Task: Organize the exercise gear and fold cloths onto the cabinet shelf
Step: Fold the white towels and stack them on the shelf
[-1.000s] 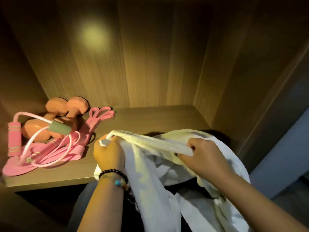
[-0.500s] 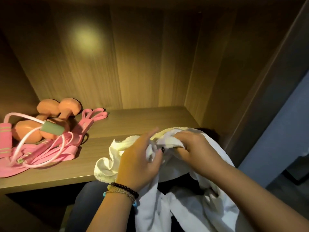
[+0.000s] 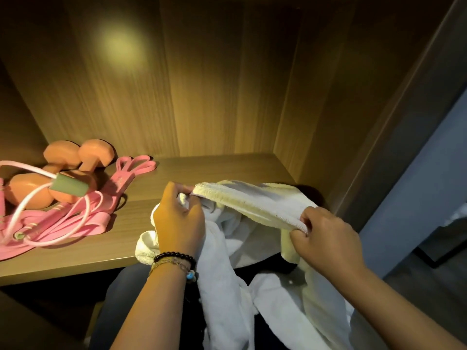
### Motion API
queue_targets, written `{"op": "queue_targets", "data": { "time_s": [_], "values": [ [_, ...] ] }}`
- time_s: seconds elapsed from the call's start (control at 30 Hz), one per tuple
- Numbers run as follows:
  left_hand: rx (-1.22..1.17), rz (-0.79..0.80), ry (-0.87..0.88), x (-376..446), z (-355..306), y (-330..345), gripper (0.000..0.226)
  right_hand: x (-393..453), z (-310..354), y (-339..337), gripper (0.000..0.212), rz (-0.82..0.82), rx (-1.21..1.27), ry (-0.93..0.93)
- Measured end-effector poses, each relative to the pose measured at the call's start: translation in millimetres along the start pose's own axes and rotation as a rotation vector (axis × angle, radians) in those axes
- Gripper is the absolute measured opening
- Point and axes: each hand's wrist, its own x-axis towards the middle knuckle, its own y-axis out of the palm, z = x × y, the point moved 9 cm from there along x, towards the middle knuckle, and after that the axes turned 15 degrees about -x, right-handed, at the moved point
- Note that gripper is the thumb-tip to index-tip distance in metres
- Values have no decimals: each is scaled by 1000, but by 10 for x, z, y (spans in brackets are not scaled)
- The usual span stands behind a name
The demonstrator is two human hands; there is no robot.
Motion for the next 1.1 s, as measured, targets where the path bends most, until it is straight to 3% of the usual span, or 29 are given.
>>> {"op": "queue_targets", "data": {
  "time_s": [0.13,0.33,0.47,0.57,0.63,0.73,0.87,0.97,1.1],
  "values": [
    [-9,28,56,5,-52,-19,26,145,95,-46,15,-32,91,5],
    [-40,137,218,-35,-168,54,22,552,318,-714,30,-100,677,10],
    [-163,371,362,-210,-335,223,9,811,748,-739,22,205,779,102],
    [-272,443,228,-215,-263,240,27,746,1096,-537,15,497,978,118],
    [-349,544,75,-225,-180,288,33,735,1175,-366,21,552,1070,159],
    [-281,748,-88,-336,-58,456,21,771,1103,-117,31,524,1107,291],
    [-54,766,-133,-378,83,548,19,792,1047,71,11,516,1212,387],
    [-127,693,-133,-366,35,516,22,800,916,-28,3,310,1082,251],
    [-406,582,-308,-352,59,479,21,369,720,-198,21,-9,797,-3]
  ]
}}
